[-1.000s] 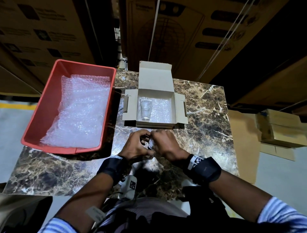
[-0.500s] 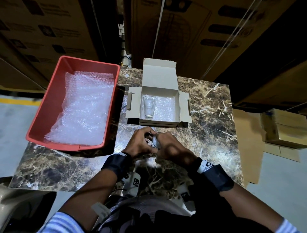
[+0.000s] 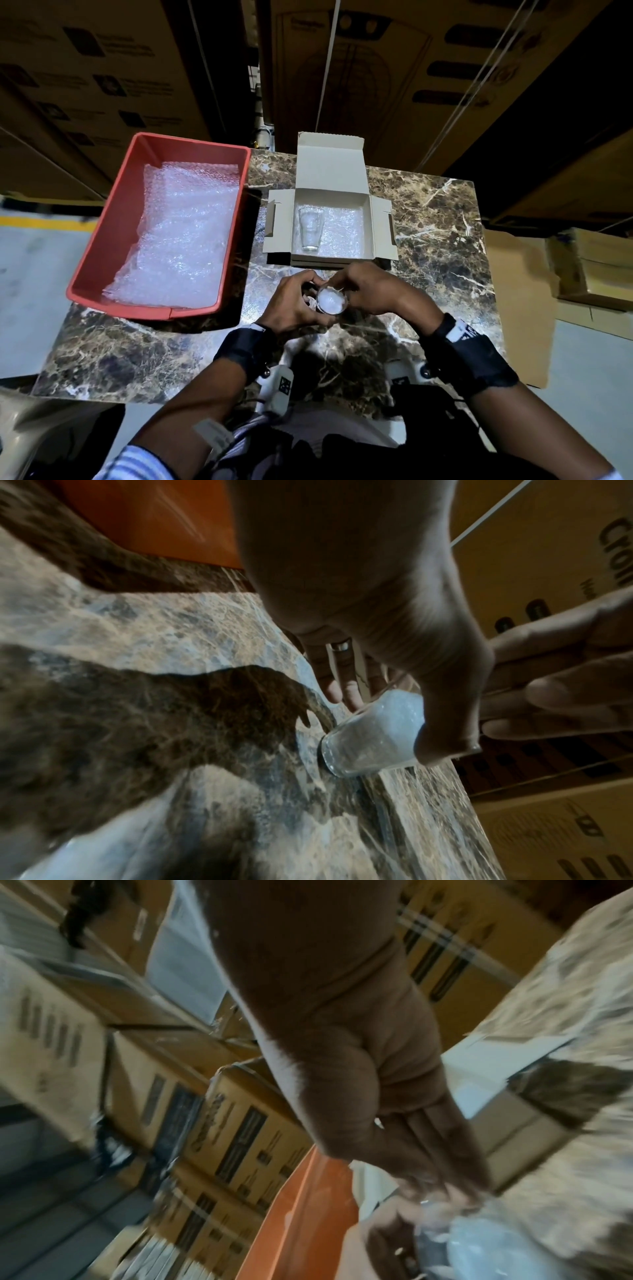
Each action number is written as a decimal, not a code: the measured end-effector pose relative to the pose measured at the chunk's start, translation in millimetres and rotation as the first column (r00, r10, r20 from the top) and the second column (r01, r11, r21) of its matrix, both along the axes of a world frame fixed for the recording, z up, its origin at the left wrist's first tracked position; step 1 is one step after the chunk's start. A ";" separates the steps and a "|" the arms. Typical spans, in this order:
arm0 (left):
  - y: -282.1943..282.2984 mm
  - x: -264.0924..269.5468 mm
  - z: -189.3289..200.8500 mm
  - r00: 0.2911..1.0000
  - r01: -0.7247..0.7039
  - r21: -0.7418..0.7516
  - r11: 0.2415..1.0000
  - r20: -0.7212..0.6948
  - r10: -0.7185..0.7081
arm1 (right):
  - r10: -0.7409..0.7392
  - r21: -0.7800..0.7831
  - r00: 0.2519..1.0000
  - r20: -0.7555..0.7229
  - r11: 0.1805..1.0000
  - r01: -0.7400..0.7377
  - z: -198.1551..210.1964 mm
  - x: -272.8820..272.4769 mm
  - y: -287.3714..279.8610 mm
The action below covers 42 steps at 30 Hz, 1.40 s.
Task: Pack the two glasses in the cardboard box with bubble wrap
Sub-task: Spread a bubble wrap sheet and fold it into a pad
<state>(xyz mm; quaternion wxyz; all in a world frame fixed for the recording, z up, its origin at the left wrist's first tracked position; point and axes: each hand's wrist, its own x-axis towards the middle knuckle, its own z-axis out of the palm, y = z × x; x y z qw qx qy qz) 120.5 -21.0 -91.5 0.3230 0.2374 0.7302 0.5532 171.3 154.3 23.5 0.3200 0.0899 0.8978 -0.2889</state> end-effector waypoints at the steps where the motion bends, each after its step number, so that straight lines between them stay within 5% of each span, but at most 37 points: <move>1: 0.1 1.0 0.3 1.000 -0.006 0.003 1.000 0.008 0.006 | -0.030 -0.019 0.998 -0.049 0.999 0.029 -0.8 3.9 3.5; 9: 9.0 -0.3 5.0 0.994 -0.075 -0.006 0.997 0.079 0.075 | -0.408 -0.273 0.894 -0.186 0.895 0.352 -30.2 28.6 26.8; 14: 24.6 -7.1 20.1 0.931 -0.180 0.084 0.980 0.335 0.143 | -0.416 -0.343 0.902 -0.116 0.869 0.357 -28.0 32.8 31.4; 20: 45.4 -26.3 46.2 0.920 -0.240 0.125 0.963 0.347 0.184 | -0.573 -0.506 0.813 -0.106 0.735 0.452 -33.3 26.4 29.6; 23: 54.1 -37.2 50.8 0.928 -0.254 0.100 0.962 0.306 0.213 | -0.654 -0.586 0.754 -0.061 0.635 0.503 -35.2 16.1 33.1; 32: 67.9 -87.7 48.7 0.892 -0.448 0.004 0.894 0.075 0.447 | -0.758 -0.538 0.651 -0.038 0.565 0.626 -36.5 -22.6 59.0; 36: 60.3 -109.9 44.7 0.864 -0.498 -0.076 0.864 -0.121 0.488 | -0.736 -0.358 0.658 -0.156 0.663 0.657 -45.9 -47.0 62.3; 42: 53.5 -119.0 33.7 0.850 -0.496 -0.163 0.853 -0.293 0.438 | -0.724 -0.151 0.665 -0.185 0.689 0.708 -64.6 -77.4 48.8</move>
